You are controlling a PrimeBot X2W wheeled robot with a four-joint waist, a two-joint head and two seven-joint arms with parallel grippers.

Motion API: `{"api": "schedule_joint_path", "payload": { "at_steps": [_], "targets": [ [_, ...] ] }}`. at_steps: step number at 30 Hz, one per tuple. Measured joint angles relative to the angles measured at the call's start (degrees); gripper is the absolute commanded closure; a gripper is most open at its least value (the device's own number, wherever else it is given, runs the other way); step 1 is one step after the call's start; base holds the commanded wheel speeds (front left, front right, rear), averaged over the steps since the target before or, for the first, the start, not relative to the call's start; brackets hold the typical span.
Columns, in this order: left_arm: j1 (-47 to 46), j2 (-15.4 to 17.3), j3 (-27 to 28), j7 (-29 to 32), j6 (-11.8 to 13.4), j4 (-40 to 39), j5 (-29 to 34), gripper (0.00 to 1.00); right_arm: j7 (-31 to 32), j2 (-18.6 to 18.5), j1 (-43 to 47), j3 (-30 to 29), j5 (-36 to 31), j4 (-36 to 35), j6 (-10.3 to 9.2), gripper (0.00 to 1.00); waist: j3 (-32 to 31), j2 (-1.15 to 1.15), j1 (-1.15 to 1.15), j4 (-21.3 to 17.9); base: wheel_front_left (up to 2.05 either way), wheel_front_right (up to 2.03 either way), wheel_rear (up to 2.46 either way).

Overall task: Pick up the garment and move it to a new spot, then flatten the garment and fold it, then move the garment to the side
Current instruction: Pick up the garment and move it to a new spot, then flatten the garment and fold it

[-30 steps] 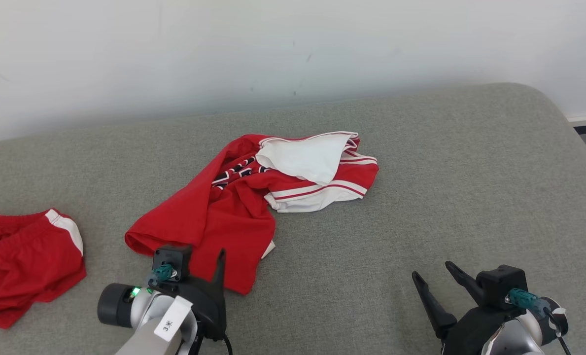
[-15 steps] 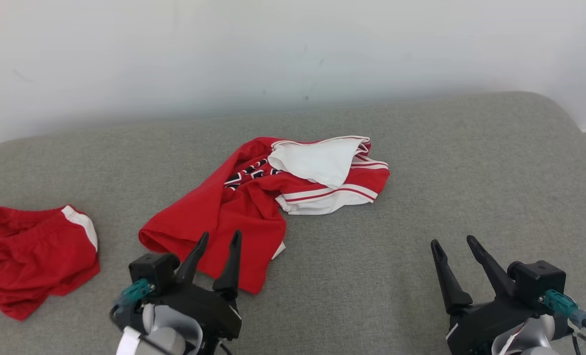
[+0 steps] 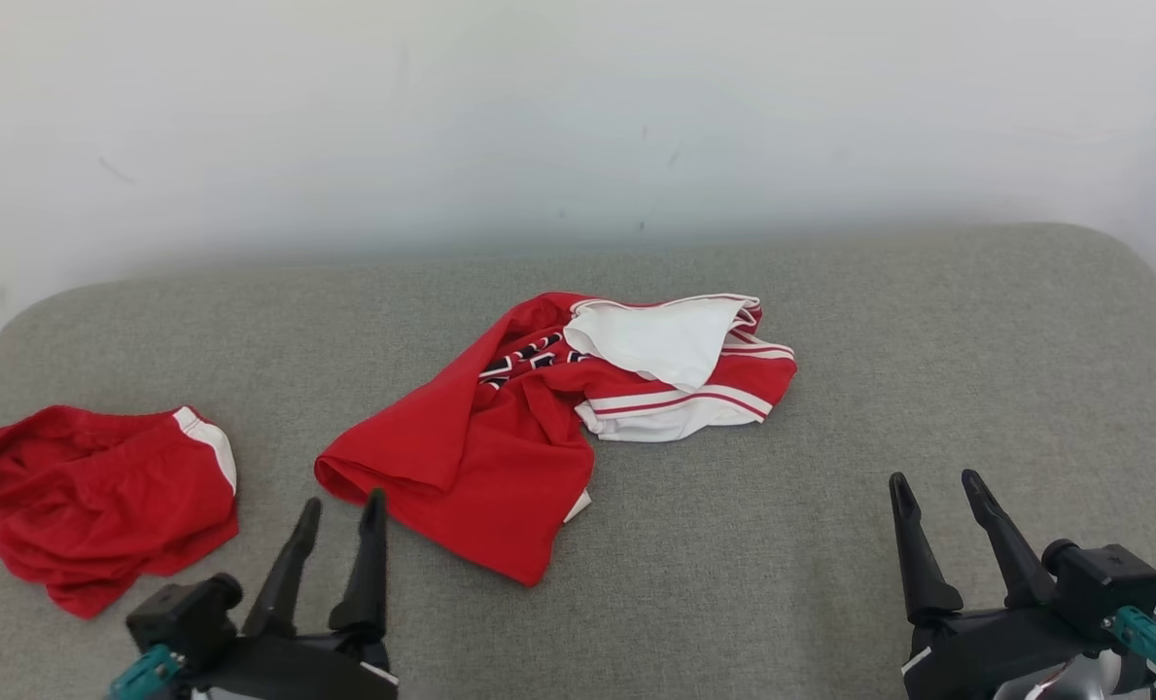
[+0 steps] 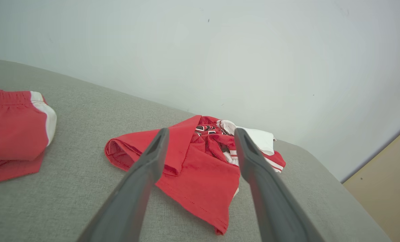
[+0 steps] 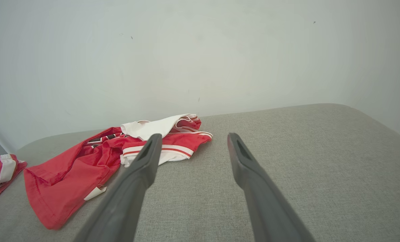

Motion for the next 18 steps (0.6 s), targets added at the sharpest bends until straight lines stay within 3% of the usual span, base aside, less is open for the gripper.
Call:
{"api": "schedule_joint_path", "payload": {
  "at_steps": [11,18],
  "targets": [
    [5.7,4.8,-0.6,2.7,0.9,-1.3,0.4,0.0,-1.4,0.2,0.6,-1.1,0.5,1.2,-0.43,0.0,-1.3,0.0,0.0,0.4,0.0,0.0,0.0],
    [5.7,5.0,-0.5,4.6,1.5,-3.6,0.9,0.0,-1.7,-0.2,0.6,-1.1,0.5,1.4,-0.47,0.0,-1.4,0.0,0.0,0.3,0.0,0.0,0.0]
  ]
}}
